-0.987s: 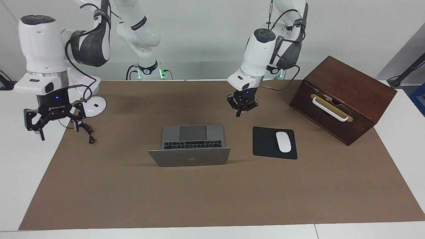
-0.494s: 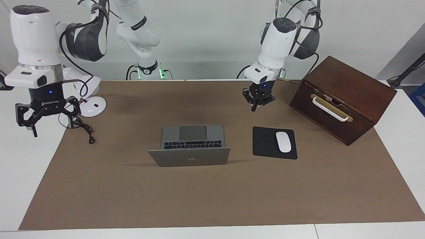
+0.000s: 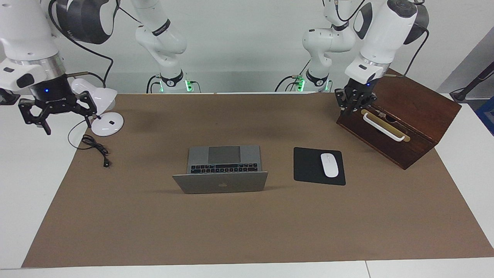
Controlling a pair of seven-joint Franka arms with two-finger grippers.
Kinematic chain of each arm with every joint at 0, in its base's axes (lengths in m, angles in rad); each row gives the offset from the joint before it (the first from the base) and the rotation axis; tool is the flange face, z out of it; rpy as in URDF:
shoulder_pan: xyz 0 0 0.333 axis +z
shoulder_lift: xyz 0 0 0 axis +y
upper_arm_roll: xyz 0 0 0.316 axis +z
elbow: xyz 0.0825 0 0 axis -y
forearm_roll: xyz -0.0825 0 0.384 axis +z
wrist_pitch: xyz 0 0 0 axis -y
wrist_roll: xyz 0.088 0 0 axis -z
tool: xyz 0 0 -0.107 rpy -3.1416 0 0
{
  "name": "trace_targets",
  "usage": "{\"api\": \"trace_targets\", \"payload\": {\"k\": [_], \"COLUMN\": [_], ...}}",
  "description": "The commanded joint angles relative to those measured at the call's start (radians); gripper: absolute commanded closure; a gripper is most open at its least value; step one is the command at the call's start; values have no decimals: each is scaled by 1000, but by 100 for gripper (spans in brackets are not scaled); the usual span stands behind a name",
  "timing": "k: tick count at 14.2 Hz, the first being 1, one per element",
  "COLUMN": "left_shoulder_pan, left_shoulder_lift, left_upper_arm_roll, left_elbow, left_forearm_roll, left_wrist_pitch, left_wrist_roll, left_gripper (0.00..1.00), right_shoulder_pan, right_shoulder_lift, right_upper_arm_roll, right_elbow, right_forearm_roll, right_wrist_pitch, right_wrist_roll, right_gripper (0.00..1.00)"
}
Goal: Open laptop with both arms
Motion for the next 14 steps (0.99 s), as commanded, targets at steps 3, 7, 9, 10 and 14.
{"api": "trace_targets", "payload": {"k": [3,7,9,10,14], "left_shoulder_pan": [59,68,88,91,97], "left_shoulder_lift": [-19,-11,-4,15,107], "left_upper_arm_roll": [29,64,68,69,68], "left_elbow": [7,56,93,128,333], "left_forearm_roll": [20,19,19,19,10], "left_wrist_pitch": [-32,-51,-78,-98,-271], "left_wrist_roll": [29,18,18,18,15], "left_gripper": [0,0,0,0,0], "right_shoulder_pan": [1,1,1,1,-1], "right_shoulder_lift": [19,14,10,7,8], "right_upper_arm_roll": [23,57,57,59,57], "right_elbow": [56,56,56,56,54], "right_forearm_roll": [59,99,105,102,88], "right_wrist_pitch": [-118,-137,-146,-148,-145], "right_wrist_roll": [255,467,527,546,503], "right_gripper": [0,0,0,0,0]}}
